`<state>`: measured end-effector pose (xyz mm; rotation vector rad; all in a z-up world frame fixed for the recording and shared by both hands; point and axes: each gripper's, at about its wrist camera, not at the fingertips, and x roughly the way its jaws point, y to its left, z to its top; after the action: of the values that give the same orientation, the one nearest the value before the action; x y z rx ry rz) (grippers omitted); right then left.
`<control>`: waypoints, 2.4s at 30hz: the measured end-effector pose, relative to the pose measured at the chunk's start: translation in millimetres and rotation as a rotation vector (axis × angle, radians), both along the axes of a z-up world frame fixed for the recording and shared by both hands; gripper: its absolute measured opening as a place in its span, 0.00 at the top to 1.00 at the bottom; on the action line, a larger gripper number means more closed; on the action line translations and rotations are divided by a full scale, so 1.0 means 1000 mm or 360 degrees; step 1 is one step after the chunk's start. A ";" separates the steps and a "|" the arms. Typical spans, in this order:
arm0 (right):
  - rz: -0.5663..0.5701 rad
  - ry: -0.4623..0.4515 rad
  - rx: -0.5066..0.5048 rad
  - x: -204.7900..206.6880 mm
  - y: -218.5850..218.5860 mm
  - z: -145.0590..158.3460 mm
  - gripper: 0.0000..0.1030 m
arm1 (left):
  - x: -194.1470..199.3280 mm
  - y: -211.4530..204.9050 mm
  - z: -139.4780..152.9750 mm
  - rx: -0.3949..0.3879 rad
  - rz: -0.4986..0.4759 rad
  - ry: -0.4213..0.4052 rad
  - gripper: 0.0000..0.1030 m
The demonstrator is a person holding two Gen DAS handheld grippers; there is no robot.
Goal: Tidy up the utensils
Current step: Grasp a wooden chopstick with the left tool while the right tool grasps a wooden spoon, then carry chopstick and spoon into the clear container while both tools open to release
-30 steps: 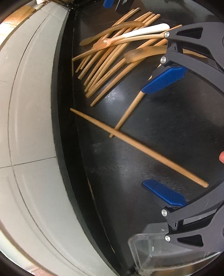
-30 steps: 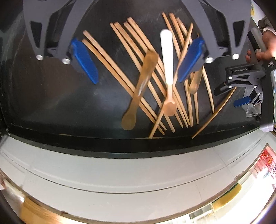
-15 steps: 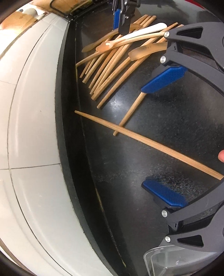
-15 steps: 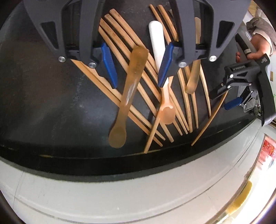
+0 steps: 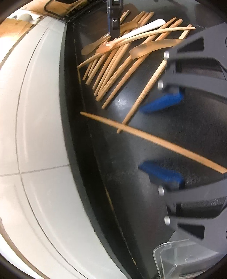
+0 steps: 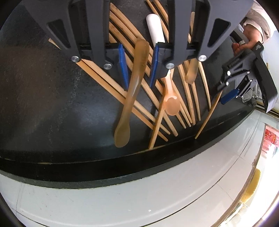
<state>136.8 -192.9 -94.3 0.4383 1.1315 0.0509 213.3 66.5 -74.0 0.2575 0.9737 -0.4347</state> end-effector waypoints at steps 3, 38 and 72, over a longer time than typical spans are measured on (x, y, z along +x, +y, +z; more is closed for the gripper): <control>-0.0010 -0.0008 0.0001 0.000 -0.002 -0.002 0.83 | 0.004 0.004 0.001 0.0010 -0.0014 -0.0028 0.72; 0.0429 -0.0328 0.0349 -0.106 0.077 0.091 0.88 | -0.154 0.120 0.164 -0.0236 0.0582 -0.0145 0.95; 0.0651 -0.0235 -0.0135 -0.040 0.384 0.068 0.05 | -0.024 0.342 0.094 -0.0326 0.0624 0.0217 0.06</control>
<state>97.2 191.5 -26.1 0.1201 1.0581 0.3858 189.0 408.2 20.0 -0.1503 1.0752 -0.1903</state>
